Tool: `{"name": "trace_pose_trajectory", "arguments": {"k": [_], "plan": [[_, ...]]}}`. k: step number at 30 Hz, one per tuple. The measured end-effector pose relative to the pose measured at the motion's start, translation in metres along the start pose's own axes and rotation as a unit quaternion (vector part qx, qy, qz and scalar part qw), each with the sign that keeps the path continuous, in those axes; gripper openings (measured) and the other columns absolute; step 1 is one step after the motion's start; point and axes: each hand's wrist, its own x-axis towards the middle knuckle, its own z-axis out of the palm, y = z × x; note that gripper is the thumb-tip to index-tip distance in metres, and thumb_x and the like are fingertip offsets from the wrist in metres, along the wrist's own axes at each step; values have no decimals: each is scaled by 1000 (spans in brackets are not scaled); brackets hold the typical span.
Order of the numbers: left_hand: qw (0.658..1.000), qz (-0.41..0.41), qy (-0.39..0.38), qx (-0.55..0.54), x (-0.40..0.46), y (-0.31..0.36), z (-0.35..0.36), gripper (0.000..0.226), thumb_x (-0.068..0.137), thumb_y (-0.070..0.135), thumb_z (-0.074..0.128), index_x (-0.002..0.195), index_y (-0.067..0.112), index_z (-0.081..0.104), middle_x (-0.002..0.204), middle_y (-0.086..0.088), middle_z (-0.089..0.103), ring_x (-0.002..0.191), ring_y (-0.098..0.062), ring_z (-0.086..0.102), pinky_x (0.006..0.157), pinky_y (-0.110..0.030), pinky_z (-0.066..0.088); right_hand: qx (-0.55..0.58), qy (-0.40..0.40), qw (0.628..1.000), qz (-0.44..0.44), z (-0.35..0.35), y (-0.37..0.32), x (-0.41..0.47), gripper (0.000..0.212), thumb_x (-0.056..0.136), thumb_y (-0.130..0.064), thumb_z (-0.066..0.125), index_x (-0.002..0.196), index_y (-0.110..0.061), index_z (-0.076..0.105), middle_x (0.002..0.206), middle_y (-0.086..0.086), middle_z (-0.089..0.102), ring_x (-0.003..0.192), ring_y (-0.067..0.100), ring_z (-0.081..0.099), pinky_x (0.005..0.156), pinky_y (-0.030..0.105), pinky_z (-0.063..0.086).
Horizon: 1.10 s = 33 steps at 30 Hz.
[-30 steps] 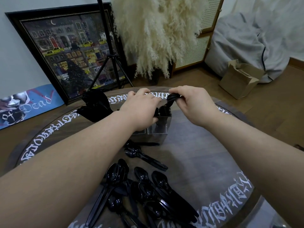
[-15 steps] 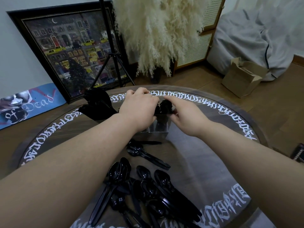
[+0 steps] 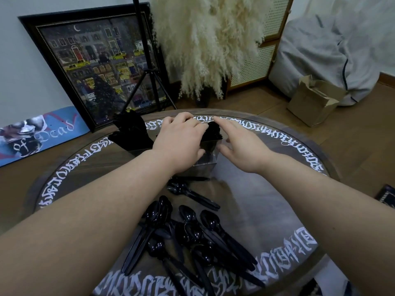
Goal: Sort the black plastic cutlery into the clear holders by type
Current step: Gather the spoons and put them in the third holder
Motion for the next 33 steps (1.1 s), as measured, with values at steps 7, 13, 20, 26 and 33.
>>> {"name": "trace_pose_trajectory", "arguments": {"k": [7, 13, 20, 26, 33], "plan": [[999, -8, 18, -28, -59, 11, -16, 68, 85, 49, 60, 145, 29, 34, 149, 10, 36, 140, -19, 22, 106, -43, 26, -26, 12, 1000, -12, -6, -23, -61, 70, 92, -25, 58, 151, -25, 20, 153, -1, 25, 125, 22, 47, 94, 31, 40], [993, -52, -57, -92, -128, 24, 2, 61, 86, 48, 60, 141, 30, 40, 142, 11, 43, 135, -18, 27, 104, -41, 31, -78, -74, 994, 36, 24, -41, -115, 47, 89, -29, 62, 133, -19, 50, 127, 4, 55, 107, 24, 57, 89, 32, 44], [978, -92, -143, -120, -170, 35, 32, 63, 85, 55, 59, 141, 31, 41, 143, 10, 41, 137, -19, 25, 107, -42, 32, -50, -168, 968, 179, 60, -34, -138, 37, 80, -43, 72, 100, -13, 65, 98, 3, 66, 95, 24, 61, 78, 31, 49], [972, -114, -136, -156, -162, 38, 43, 60, 86, 53, 59, 139, 29, 44, 142, 8, 43, 135, -20, 28, 108, -42, 33, 38, -159, 959, 231, 73, -26, -132, 26, 86, -27, 68, 68, -19, 52, 70, -3, 55, 76, 19, 54, 63, 24, 36], [945, -157, -37, -283, -144, 39, 39, 34, 95, 47, 48, 113, 28, 68, 113, 5, 64, 108, -17, 55, 90, -34, 45, 338, -46, 914, 221, 62, -46, -117, 18, 84, -16, 72, 72, -13, 58, 65, 1, 55, 58, 12, 49, 54, 18, 41]]}}
